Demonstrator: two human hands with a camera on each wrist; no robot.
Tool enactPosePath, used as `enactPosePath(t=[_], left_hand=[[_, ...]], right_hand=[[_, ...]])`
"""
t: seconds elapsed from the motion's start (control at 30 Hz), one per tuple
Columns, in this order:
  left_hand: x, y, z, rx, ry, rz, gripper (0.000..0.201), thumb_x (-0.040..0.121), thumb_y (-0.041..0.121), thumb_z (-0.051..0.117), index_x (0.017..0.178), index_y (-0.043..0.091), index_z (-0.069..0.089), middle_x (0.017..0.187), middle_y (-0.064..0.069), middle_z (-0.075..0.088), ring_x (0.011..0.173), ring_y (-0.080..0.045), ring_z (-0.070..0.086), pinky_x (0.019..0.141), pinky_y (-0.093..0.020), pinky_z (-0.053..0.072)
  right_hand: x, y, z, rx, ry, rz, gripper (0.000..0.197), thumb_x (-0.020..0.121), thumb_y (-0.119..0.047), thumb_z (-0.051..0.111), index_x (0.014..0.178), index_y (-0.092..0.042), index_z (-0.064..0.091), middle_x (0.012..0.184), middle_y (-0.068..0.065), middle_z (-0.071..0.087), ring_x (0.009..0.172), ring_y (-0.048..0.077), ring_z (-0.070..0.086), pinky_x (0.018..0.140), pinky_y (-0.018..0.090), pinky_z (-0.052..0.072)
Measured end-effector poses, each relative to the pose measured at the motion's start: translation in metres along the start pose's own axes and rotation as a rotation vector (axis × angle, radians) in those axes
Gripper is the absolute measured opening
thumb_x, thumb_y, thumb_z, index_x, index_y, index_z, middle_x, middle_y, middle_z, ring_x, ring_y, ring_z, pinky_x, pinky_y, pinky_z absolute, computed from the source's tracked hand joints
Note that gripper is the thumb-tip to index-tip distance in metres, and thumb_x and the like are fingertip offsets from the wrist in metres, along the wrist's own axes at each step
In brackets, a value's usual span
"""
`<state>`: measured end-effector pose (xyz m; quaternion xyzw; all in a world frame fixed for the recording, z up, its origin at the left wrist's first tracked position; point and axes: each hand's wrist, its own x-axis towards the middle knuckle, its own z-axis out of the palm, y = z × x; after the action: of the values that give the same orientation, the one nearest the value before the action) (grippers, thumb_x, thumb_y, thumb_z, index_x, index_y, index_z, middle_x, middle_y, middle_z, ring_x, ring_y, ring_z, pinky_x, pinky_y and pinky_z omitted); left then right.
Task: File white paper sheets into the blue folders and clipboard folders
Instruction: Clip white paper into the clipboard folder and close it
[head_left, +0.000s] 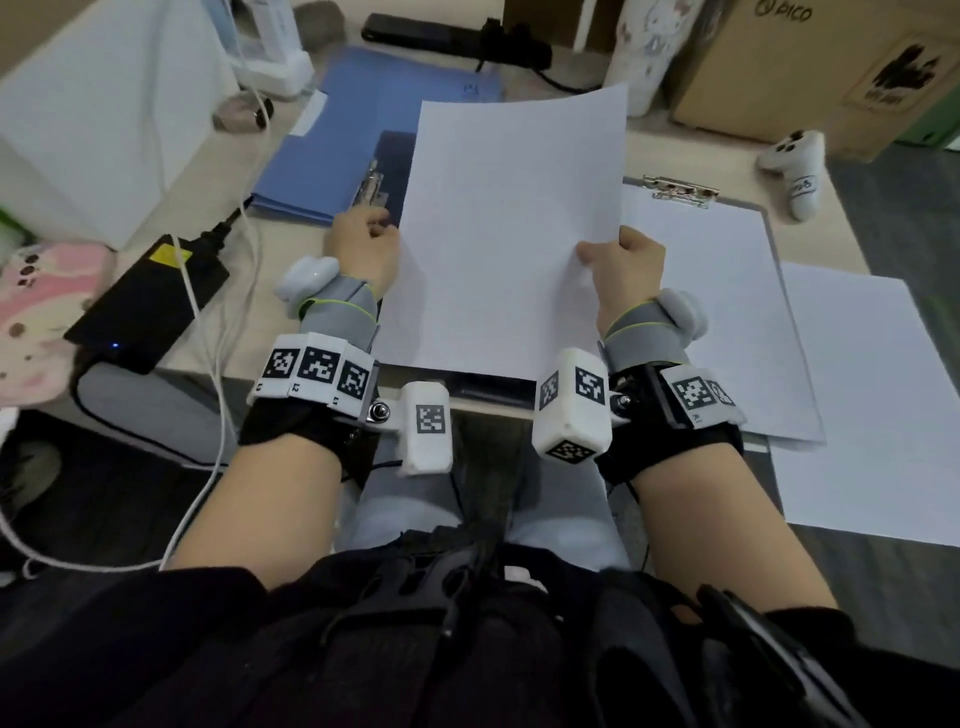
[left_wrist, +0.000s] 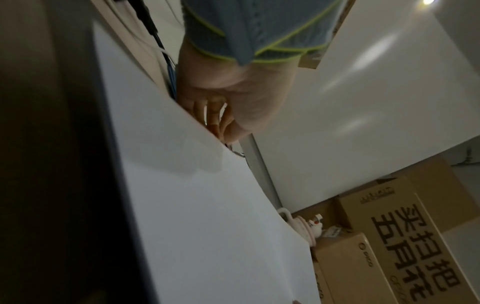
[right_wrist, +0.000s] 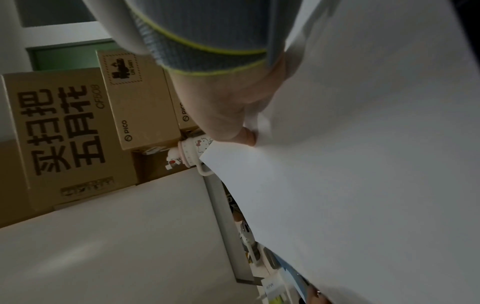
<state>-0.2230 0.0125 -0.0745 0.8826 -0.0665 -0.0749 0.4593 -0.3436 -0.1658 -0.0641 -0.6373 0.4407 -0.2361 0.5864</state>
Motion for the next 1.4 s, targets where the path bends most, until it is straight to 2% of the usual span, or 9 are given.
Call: enactPosePath(t=[0.07,0.23,0.43,0.63,0.93,1.03,1.17,1.27,1.4], left_hand=[[0.003,-0.011,-0.006,0.005,0.05,0.014,0.03,0.087,0.008,0.045,0.105,0.021,0.065,0.1,-0.021,0.063,0.088,-0.033,0.053,0.08,-0.023,0.042],[0.011,-0.027,-0.019,0.019,0.158,-0.05,0.042,0.086,0.004,0.042,0.123,0.011,0.058,0.124,-0.014,0.061,0.116,-0.031,0.055,0.101,-0.032,0.044],[0.018,-0.042,-0.021,0.045,0.078,-0.073,0.027,0.085,-0.001,0.039,0.096,0.011,0.061,0.099,-0.015,0.062,0.092,-0.028,0.054,0.085,-0.025,0.041],[0.018,-0.048,-0.027,-0.073,0.037,-0.053,0.032,0.087,0.002,0.046,0.113,0.006,0.065,0.116,-0.015,0.067,0.106,-0.024,0.061,0.089,-0.02,0.04],[0.022,-0.057,-0.025,-0.17,0.044,-0.035,0.033,0.082,0.003,0.057,0.113,0.005,0.065,0.115,-0.015,0.067,0.109,-0.024,0.063,0.101,-0.031,0.047],[0.024,-0.058,-0.025,-0.151,0.053,-0.025,0.033,0.082,0.004,0.058,0.113,0.007,0.065,0.114,-0.013,0.068,0.108,-0.023,0.063,0.1,-0.03,0.048],[0.024,-0.057,-0.025,-0.032,0.027,0.006,0.031,0.081,0.006,0.056,0.11,0.009,0.065,0.11,-0.012,0.069,0.105,-0.026,0.064,0.097,-0.032,0.049],[0.027,-0.058,-0.026,0.162,0.012,0.014,0.031,0.082,0.012,0.055,0.112,0.014,0.063,0.114,-0.009,0.068,0.111,-0.033,0.057,0.1,-0.039,0.045],[0.038,-0.055,-0.027,0.308,-0.012,0.007,0.036,0.08,0.014,0.057,0.116,0.013,0.06,0.124,-0.011,0.06,0.118,-0.035,0.05,0.102,-0.037,0.041]], right_hand=[[-0.001,0.004,0.008,-0.014,-0.007,0.022,0.032,0.073,0.004,0.055,0.053,-0.017,0.042,0.052,-0.001,0.041,0.05,0.018,0.032,0.048,0.019,0.027],[-0.009,0.01,0.026,0.002,-0.011,0.057,0.011,0.075,0.004,0.057,0.085,0.002,0.062,0.08,0.007,0.058,0.074,0.019,0.046,0.061,0.028,0.042],[-0.01,0.009,0.04,-0.022,-0.048,0.086,0.01,0.074,0.004,0.056,0.068,-0.003,0.054,0.067,0.004,0.045,0.062,0.019,0.033,0.056,0.022,0.03],[-0.011,0.009,0.051,-0.027,-0.054,0.103,0.041,0.073,0.008,0.054,0.051,-0.018,0.031,0.042,-0.007,0.029,0.05,0.017,0.021,0.044,0.017,0.016],[-0.01,0.005,0.06,-0.272,-0.038,0.054,0.012,0.073,-0.002,0.06,0.078,-0.01,0.054,0.069,0.0,0.054,0.064,0.023,0.048,0.061,0.024,0.041],[-0.01,0.003,0.063,-0.372,-0.046,0.029,0.037,0.074,-0.007,0.064,0.109,-0.006,0.054,0.096,0.005,0.057,0.079,0.024,0.053,0.066,0.026,0.042],[-0.012,-0.003,0.066,-0.501,-0.115,0.034,0.083,0.078,-0.01,0.07,0.144,-0.008,0.02,0.13,0.01,0.051,0.099,0.025,0.053,0.08,0.027,0.044],[-0.013,-0.005,0.07,-0.668,-0.15,0.016,0.103,0.079,-0.016,0.071,0.149,-0.005,-0.003,0.148,0.013,0.031,0.129,0.026,0.044,0.099,0.029,0.039],[-0.015,-0.003,0.075,-0.902,-0.142,-0.012,0.107,0.081,-0.027,0.07,0.149,-0.002,-0.008,0.152,0.016,0.012,0.129,0.027,0.04,0.104,0.03,0.034]])
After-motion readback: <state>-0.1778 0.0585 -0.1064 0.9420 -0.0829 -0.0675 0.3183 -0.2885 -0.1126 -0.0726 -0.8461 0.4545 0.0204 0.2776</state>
